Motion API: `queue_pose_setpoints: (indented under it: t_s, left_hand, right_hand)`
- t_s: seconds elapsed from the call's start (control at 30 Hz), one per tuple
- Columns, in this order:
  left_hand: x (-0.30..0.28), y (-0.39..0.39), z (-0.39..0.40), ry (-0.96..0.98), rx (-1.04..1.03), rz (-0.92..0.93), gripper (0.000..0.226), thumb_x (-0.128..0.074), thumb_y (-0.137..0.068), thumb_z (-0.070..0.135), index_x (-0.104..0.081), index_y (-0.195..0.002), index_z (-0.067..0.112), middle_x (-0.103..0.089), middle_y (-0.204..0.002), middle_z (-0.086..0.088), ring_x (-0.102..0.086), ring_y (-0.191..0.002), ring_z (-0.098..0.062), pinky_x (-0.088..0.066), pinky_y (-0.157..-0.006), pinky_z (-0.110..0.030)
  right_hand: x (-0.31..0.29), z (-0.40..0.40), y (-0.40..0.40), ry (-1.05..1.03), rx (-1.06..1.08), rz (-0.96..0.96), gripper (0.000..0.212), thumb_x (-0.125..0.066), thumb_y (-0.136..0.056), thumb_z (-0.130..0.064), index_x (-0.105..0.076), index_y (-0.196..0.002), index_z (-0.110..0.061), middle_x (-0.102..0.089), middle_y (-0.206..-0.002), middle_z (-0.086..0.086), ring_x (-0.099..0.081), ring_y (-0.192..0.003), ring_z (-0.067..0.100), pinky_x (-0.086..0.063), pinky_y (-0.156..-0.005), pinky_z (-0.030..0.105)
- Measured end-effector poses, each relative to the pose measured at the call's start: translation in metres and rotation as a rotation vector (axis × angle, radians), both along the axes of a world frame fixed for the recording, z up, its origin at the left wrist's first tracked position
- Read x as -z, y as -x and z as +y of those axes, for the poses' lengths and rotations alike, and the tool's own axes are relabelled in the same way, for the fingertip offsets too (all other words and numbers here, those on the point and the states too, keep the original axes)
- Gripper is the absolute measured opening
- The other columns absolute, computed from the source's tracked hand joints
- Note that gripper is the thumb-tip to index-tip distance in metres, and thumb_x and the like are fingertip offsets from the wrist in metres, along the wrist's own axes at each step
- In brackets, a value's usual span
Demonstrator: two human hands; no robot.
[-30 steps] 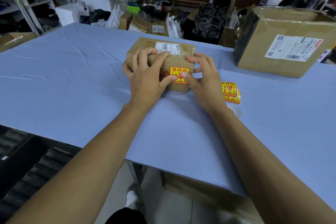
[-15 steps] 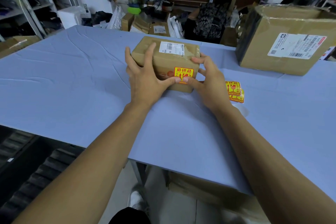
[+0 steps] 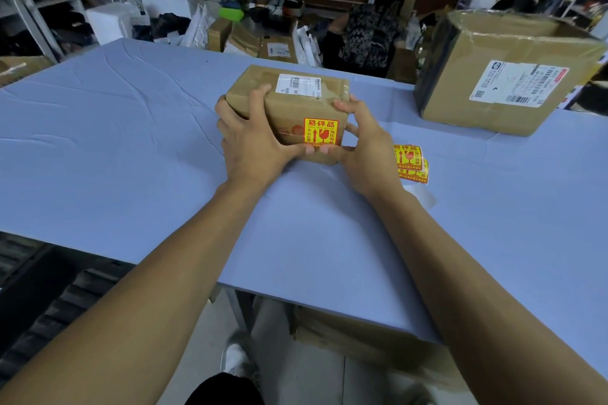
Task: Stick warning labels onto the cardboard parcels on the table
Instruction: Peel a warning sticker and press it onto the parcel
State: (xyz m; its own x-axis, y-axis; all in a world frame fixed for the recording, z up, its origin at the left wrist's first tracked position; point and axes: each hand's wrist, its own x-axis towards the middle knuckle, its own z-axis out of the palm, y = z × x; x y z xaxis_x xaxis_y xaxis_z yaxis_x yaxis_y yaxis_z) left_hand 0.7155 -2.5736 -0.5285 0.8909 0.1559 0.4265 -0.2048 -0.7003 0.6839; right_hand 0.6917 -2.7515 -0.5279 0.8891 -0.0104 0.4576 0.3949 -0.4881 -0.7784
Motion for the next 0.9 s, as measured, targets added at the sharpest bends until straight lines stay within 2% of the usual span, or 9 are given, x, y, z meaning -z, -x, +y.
queue_pose_setpoints:
  t_s: [0.1,0.2,0.23,0.33,0.47,0.57,0.67,0.8,0.9]
  left_hand:
    - [0.001,0.003,0.001,0.015,0.004,-0.011,0.105,-0.078,-0.051,0.073,-0.031,-0.139,0.04,-0.021,-0.145,-0.012,-0.036,-0.132,-0.035,-0.046,-0.102,-0.052]
    - [0.0,0.004,-0.002,0.017,-0.024,-0.021,0.097,-0.071,-0.057,0.077,-0.034,-0.138,0.04,-0.023,-0.145,-0.012,-0.038,-0.13,-0.035,-0.048,-0.099,-0.053]
    - [0.0,0.003,-0.002,0.012,-0.033,-0.023,0.097,-0.072,-0.056,0.076,-0.034,-0.138,0.04,-0.024,-0.145,-0.012,-0.039,-0.129,-0.035,-0.049,-0.098,-0.053]
    - [0.0,0.003,-0.001,-0.004,-0.033,-0.021,0.104,-0.078,-0.051,0.073,-0.033,-0.138,0.039,-0.024,-0.144,-0.013,-0.039,-0.129,-0.035,-0.05,-0.097,-0.052]
    - [0.0,0.003,0.0,-0.013,-0.031,-0.009,0.107,-0.078,-0.049,0.073,-0.031,-0.138,0.04,-0.023,-0.145,-0.013,-0.038,-0.13,-0.035,-0.05,-0.098,-0.051]
    - [0.0,0.004,0.0,-0.012,-0.027,-0.017,0.102,-0.074,-0.053,0.076,-0.032,-0.139,0.04,-0.024,-0.144,-0.012,-0.038,-0.13,-0.034,-0.049,-0.097,-0.05]
    - [-0.001,0.006,0.001,-0.026,-0.034,-0.013,0.105,-0.079,-0.051,0.071,-0.032,-0.14,0.04,-0.025,-0.142,-0.012,-0.039,-0.128,-0.034,-0.05,-0.094,-0.05]
    - [-0.006,0.019,0.002,-0.028,-0.03,0.004,0.106,-0.082,-0.051,0.067,-0.032,-0.14,0.04,-0.026,-0.14,-0.012,-0.039,-0.126,-0.034,-0.05,-0.094,-0.049]
    - [-0.006,0.035,0.006,0.015,-0.039,0.002,0.103,-0.078,-0.051,0.072,-0.034,-0.139,0.042,-0.027,-0.139,-0.01,-0.04,-0.125,-0.034,-0.049,-0.095,-0.048]
  right_hand:
    - [-0.001,0.003,0.004,-0.018,0.012,-0.02,0.051,-0.077,-0.083,-0.022,-0.055,-0.128,-0.033,-0.04,-0.127,-0.046,-0.059,-0.121,0.011,-0.055,-0.098,0.039]
    - [-0.001,0.004,0.004,-0.01,0.045,-0.05,0.035,-0.067,-0.091,-0.032,-0.056,-0.125,-0.034,-0.05,-0.13,-0.034,-0.063,-0.119,0.014,-0.054,-0.099,0.043]
    - [-0.002,0.005,0.003,-0.004,0.054,-0.046,0.036,-0.068,-0.091,-0.031,-0.056,-0.125,-0.034,-0.051,-0.13,-0.033,-0.064,-0.118,0.014,-0.054,-0.098,0.043]
    - [-0.004,0.005,0.003,-0.012,0.037,-0.017,0.048,-0.076,-0.084,-0.023,-0.055,-0.126,-0.035,-0.044,-0.121,-0.049,-0.063,-0.118,0.014,-0.054,-0.098,0.043]
    - [-0.004,0.004,0.006,-0.051,-0.005,0.01,0.064,-0.082,-0.076,-0.009,-0.055,-0.129,-0.034,-0.041,-0.12,-0.051,-0.06,-0.122,0.012,-0.056,-0.095,0.033]
    - [-0.004,0.004,0.007,-0.041,-0.011,-0.012,0.052,-0.077,-0.084,-0.017,-0.055,-0.128,-0.033,-0.041,-0.116,-0.057,-0.06,-0.119,0.011,-0.053,-0.099,0.037]
    - [-0.005,0.005,0.008,-0.019,0.007,-0.034,0.04,-0.068,-0.091,-0.022,-0.055,-0.129,-0.027,-0.045,-0.123,-0.046,-0.062,-0.121,0.016,-0.051,-0.103,0.043]
    - [-0.006,0.007,0.016,-0.046,0.026,0.036,0.048,-0.072,-0.087,-0.014,-0.054,-0.129,-0.029,-0.058,-0.132,-0.016,-0.061,-0.123,0.02,-0.053,-0.099,0.047]
    - [-0.009,0.008,0.029,-0.066,0.017,0.082,0.043,-0.072,-0.089,-0.015,-0.056,-0.126,-0.029,-0.058,-0.135,-0.012,-0.062,-0.121,0.021,-0.054,-0.097,0.045]
